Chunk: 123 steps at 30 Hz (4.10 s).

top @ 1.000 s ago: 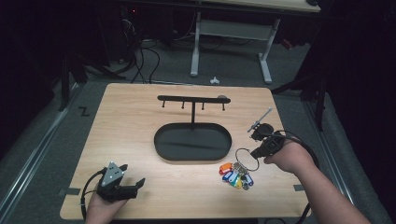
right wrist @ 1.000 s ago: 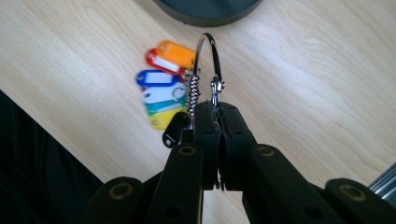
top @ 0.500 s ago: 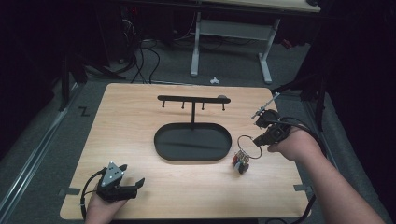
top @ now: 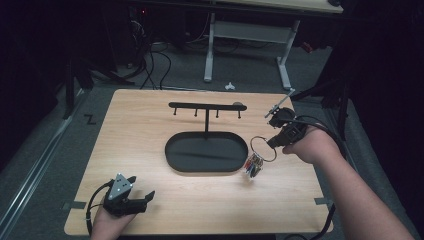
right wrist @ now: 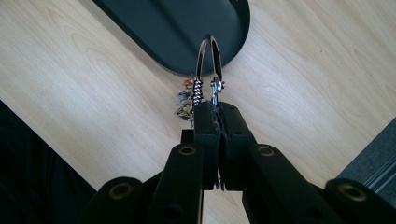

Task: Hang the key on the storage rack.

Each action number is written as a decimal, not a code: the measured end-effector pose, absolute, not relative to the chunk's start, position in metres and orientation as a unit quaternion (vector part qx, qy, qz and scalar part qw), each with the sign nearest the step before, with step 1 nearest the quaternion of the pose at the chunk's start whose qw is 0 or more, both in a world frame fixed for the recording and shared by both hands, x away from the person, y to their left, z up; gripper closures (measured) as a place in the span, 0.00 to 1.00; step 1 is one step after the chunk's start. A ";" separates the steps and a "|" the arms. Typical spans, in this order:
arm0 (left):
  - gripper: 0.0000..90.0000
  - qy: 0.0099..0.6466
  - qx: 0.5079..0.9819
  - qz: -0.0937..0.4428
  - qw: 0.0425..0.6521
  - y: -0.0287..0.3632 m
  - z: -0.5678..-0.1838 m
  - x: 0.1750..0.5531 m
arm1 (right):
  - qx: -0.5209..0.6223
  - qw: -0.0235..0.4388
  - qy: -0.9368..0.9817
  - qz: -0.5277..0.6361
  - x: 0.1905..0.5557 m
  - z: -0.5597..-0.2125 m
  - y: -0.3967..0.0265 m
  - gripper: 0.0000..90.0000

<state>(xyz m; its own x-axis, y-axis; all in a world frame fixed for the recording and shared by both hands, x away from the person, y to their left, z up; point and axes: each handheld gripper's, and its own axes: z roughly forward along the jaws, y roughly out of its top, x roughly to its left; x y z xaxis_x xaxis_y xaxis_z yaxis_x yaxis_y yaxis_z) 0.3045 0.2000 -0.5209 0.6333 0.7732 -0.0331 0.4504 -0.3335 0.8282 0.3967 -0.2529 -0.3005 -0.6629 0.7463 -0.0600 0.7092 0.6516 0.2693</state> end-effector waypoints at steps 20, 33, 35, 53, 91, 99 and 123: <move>0.17 0.383 0.795 0.182 0.434 0.202 -0.520 0.303 | 0.393 0.098 0.907 0.117 0.423 -0.281 -0.223 0.98; 0.17 0.379 0.797 0.179 0.435 0.199 -0.520 0.305 | 0.382 0.100 0.910 0.129 0.436 -0.278 -0.202 0.98; 0.17 0.378 0.799 0.177 0.433 0.199 -0.521 0.305 | 0.377 0.100 0.912 0.129 0.439 -0.278 -0.201 0.98; 0.17 0.386 0.793 0.180 0.436 0.205 -0.520 0.304 | 0.399 0.096 0.903 0.125 0.463 -0.284 -0.205 0.98; 0.17 0.383 0.800 0.175 0.427 0.203 -0.523 0.303 | 0.416 0.073 0.897 0.131 0.487 -0.301 -0.214 0.97; 0.17 0.384 0.801 0.173 0.425 0.203 -0.524 0.304 | 0.413 0.074 0.898 0.135 0.495 -0.308 -0.211 0.94; 0.17 0.382 0.800 0.185 0.425 0.201 -0.524 0.304 | 0.445 0.146 0.870 0.155 0.464 -0.343 -0.239 0.27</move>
<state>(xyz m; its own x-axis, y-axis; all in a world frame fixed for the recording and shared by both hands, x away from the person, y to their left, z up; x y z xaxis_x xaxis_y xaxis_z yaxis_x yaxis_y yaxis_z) 0.3042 0.2007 -0.5238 0.6391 0.7686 -0.0288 0.4545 -0.3472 0.8203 0.4643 -0.2385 -0.3434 -0.5619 0.8189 -0.1169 0.7286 0.5569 0.3989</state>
